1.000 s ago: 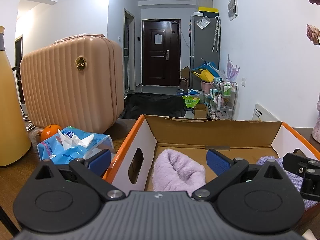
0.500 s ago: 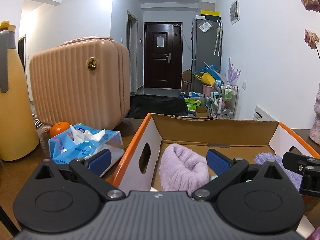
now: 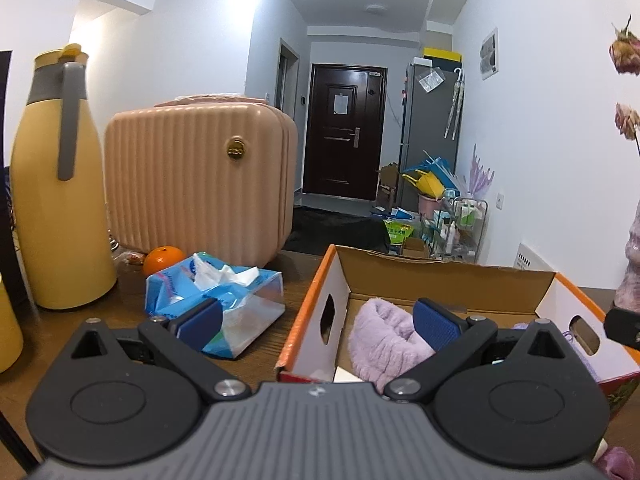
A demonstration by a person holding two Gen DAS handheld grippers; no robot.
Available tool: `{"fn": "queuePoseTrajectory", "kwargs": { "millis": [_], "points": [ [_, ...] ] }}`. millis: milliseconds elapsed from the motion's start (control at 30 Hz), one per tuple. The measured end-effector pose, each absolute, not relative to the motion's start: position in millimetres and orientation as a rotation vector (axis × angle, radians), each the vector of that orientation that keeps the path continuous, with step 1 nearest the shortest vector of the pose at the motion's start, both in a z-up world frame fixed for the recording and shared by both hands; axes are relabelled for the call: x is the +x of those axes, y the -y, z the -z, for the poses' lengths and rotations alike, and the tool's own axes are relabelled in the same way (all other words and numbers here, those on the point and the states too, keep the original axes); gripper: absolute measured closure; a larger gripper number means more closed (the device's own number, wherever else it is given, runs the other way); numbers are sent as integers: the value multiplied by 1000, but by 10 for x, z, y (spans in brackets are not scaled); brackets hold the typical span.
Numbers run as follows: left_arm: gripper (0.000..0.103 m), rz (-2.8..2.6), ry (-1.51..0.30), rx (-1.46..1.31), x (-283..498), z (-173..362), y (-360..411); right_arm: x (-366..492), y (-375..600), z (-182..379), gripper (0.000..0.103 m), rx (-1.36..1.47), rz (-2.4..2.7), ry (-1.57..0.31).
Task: Organize soft objects
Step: 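Withdraw both grippers from the box back toward the remaining pile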
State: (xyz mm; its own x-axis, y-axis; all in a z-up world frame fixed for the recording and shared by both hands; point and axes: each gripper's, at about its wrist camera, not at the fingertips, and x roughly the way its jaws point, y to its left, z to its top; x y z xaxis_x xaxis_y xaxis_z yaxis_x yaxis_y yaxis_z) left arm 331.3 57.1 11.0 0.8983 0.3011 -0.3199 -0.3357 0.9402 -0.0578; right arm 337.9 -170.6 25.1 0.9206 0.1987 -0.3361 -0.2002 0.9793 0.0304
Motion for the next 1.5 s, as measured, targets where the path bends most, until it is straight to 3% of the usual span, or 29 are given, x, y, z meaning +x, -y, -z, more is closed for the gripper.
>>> {"fn": "queuePoseTrajectory", "kwargs": {
  "millis": [1500],
  "points": [
    [0, -178, -325, -62, 2057, -111, -545, 2010, 1917, -156, 0, -70, -296, -271]
  ]
}}
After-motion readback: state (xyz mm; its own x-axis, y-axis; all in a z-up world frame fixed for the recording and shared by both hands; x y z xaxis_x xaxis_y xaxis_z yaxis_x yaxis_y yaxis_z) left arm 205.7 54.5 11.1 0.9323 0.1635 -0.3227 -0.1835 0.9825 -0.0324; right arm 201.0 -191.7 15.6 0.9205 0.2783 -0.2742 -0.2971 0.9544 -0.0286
